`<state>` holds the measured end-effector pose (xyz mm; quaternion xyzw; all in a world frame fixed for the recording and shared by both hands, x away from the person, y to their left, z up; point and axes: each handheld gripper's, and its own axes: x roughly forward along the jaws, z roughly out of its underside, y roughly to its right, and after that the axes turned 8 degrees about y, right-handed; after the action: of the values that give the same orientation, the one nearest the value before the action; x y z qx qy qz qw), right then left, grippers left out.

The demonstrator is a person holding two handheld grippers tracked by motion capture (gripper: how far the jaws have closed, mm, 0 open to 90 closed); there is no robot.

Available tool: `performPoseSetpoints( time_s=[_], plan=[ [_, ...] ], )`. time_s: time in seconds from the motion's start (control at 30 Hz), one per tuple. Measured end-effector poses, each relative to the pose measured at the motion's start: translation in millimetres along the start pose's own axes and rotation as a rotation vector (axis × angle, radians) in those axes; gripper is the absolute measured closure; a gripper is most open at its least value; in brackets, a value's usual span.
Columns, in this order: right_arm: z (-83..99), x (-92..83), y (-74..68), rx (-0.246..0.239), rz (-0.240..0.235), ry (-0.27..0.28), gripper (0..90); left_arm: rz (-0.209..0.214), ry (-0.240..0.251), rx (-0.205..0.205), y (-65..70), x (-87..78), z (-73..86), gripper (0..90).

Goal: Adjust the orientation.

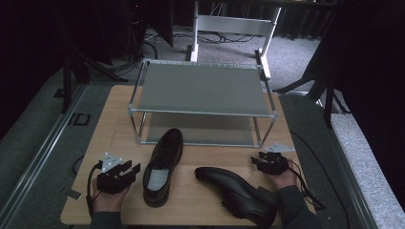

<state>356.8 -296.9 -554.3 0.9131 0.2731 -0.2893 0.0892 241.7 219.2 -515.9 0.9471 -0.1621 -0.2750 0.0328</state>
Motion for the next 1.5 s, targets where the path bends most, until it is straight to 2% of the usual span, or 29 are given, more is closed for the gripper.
performPoseSetpoints(
  time_s=[0.03,0.07,0.1,0.2,0.23,0.33,0.4,0.43,0.47,0.5,0.53,0.57,0.6,0.63,0.67,0.7,0.73,0.77,0.8,0.83,0.87,0.9,0.93,1.03,1.07,1.13,1.23,1.3,1.5],
  plan=[
    [-1.4,-4.0,0.6,0.003,0.013,0.003,62.5,0.018,-0.034,0.0,0.3,7.7,6.9,60.7],
    [-1.4,-4.0,0.6,0.003,0.013,0.003,62.5,0.018,-0.034,0.0,0.3,7.7,6.9,60.7],
    [-5.2,-9.6,1.3,0.027,0.005,0.018,63.4,0.028,-0.059,0.008,0.5,12.3,9.7,60.7],
    [-9.9,-17.2,0.6,0.038,-0.007,0.046,65.8,0.04,-0.063,0.01,0.5,14.9,10.7,60.7],
    [-15.5,-26.0,-2.6,0.033,-0.029,0.063,69.4,0.065,-0.069,0.013,1.6,17.6,12.1,59.9],
    [-21.0,-36.4,-7.7,0.035,-0.045,0.075,73.3,0.063,-0.078,0.027,3.1,19.2,13.0,61.4],
    [-26.0,-48.4,-14.5,0.013,-0.054,0.082,77.8,0.068,-0.078,0.026,3.0,19.1,13.1,62.9],
    [-26.0,-48.4,-14.5,0.013,-0.054,0.082,77.8,0.081,-0.083,0.03,3.4,19.3,13.7,62.9],
    [-31.9,-69.8,-25.9,-0.027,-0.088,0.104,83.1,0.085,-0.091,0.052,6.6,19.5,14.5,68.1],
    [-31.9,-69.8,-25.9,-0.027,-0.088,0.104,83.1,0.085,-0.091,0.052,6.6,19.5,14.5,69.5],
    [-35.7,-87.7,-36.4,-0.067,-0.115,0.115,87.0,0.107,-0.096,0.061,10.0,20.0,14.6,70.3],
    [-36.6,-93.6,-40.1,-0.085,-0.123,0.12,88.0,0.107,-0.096,0.061,10.0,20.0,14.6,70.2],
    [-37.4,-101.0,-45.0,-0.106,-0.134,0.124,89.0,0.141,-0.103,0.07,15.1,21.4,15.0,70.2],
    [-37.4,-101.0,-45.0,-0.106,-0.134,0.124,89.0,0.141,-0.103,0.07,15.1,21.4,15.0,70.1],
    [-37.4,-114.3,-54.5,-0.155,-0.155,0.127,89.4,0.177,-0.111,0.099,23.7,23.9,15.2,69.5],
    [-37.4,-114.3,-54.5,-0.155,-0.155,0.127,89.4,0.177,-0.111,0.099,23.7,23.9,15.2,69.0],
    [-34.6,-124.6,-64.0,-0.19,-0.172,0.132,89.6,0.197,-0.12,0.113,31.3,27.6,16.1,69.0],
    [-34.6,-124.6,-64.0,-0.19,-0.172,0.132,89.6,0.197,-0.12,0.113,31.3,27.6,16.1,69.2],
    [-30.5,-132.1,-73.1,-0.209,-0.198,0.13,89.7,0.217,-0.122,0.121,37.2,30.0,16.9,69.2],
    [-30.5,-132.1,-73.1,-0.209,-0.198,0.13,89.7,0.217,-0.122,0.121,37.2,30.0,16.9,69.4],
    [-25.6,-136.5,-82.8,-0.229,-0.232,0.123,89.8,0.236,-0.127,0.138,42.0,31.8,17.9,69.3],
    [-25.6,-136.5,-82.8,-0.229,-0.232,0.123,89.8,0.236,-0.127,0.138,42.0,31.8,17.9,69.3],
    [-20.0,-137.1,-93.2,-0.258,-0.26,0.102,89.8,0.244,-0.133,0.147,44.5,33.0,18.6,69.3],
    [-15.9,-135.9,-99.9,-0.269,-0.276,0.083,89.8,0.256,-0.137,0.157,47.6,35.0,19.8,69.3],
    [-12.2,-134.6,-105.4,-0.282,-0.298,0.066,89.8,0.26,-0.136,0.156,47.0,35.3,19.8,69.2],
    [-9.6,-131.7,-107.7,-0.295,-0.298,0.047,89.8,0.267,-0.136,0.149,45.5,35.7,20.1,68.1],
    [-8.7,-128.0,-105.9,-0.282,-0.296,0.038,89.9,0.269,-0.137,0.142,44.5,36.0,20.1,66.7],
    [-10.0,-125.9,-103.7,-0.281,-0.275,0.028,90.0,0.266,-0.137,0.144,44.7,35.9,20.1,66.3],
    [-13.1,-120.9,-89.4,-0.244,-0.272,0.057,90.0,0.27,-0.136,0.134,42.9,36.5,20.4,64.1]
  ],
)
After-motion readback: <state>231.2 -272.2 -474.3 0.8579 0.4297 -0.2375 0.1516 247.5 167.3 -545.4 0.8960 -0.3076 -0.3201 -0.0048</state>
